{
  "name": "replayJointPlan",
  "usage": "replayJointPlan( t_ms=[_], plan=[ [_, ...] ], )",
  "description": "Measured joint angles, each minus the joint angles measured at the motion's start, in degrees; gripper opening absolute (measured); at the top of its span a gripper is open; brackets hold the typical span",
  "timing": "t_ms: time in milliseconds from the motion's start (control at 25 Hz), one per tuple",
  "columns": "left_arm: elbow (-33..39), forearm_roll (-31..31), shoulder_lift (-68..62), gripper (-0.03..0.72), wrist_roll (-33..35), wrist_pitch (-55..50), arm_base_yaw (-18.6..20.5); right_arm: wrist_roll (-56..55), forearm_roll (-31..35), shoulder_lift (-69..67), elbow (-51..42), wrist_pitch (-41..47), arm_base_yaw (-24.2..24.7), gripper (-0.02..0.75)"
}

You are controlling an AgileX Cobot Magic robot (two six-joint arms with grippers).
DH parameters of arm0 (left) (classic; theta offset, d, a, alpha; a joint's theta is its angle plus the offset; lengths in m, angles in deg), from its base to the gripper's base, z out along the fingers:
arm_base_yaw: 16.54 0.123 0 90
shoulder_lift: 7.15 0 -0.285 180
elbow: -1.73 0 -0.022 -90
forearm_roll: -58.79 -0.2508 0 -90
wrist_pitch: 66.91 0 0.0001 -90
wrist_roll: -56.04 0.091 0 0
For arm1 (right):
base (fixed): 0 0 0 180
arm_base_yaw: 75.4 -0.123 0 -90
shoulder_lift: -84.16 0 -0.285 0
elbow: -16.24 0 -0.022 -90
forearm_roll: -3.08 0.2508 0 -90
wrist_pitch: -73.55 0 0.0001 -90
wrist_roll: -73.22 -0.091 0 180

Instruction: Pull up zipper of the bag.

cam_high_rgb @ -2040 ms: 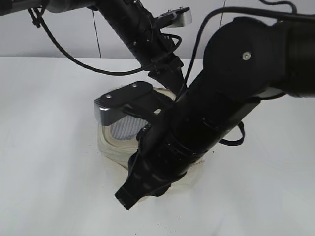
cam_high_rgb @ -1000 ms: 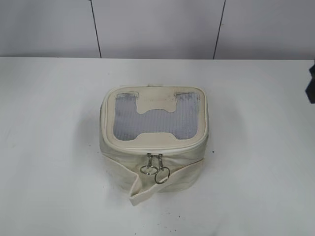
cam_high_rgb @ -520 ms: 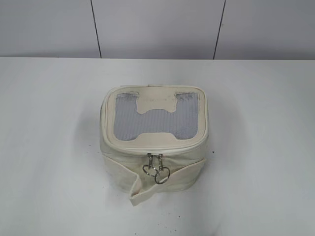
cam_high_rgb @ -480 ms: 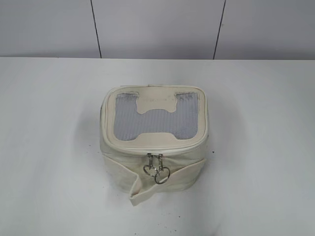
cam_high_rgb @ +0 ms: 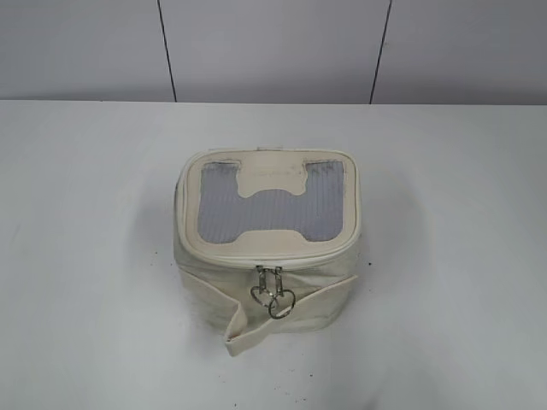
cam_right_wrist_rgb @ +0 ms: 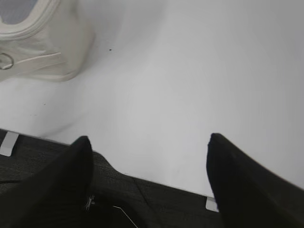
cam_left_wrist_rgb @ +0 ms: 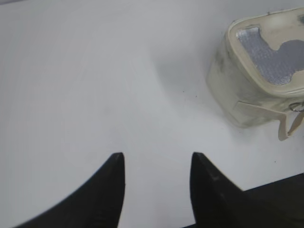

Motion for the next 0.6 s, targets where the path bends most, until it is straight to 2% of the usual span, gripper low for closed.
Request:
replayJointPlan(
  t_ms=[120, 320, 440, 600],
  plan=[
    [6.1, 1.2, 11.7, 0.35, 1.3, 1.0, 0.0, 2.8, 2.6, 7.3, -3.7, 0.1, 0.0, 0.579],
    [15.0, 5.6, 27.8, 0.35, 7.8, 1.4, 0.0, 5.5, 3.8, 16.4, -8.3, 0.4, 0.0, 0.579],
    [19.3, 6.8, 30.6, 0.35, 8.7, 0.9, 0.1, 7.8, 4.1, 16.5, -9.4, 0.5, 0.0, 0.579],
    [20.9, 7.9, 29.9, 0.35, 9.0, 4.6, 0.1, 8.6, 4.0, 16.5, -10.0, 0.1, 0.0, 0.579]
  ],
)
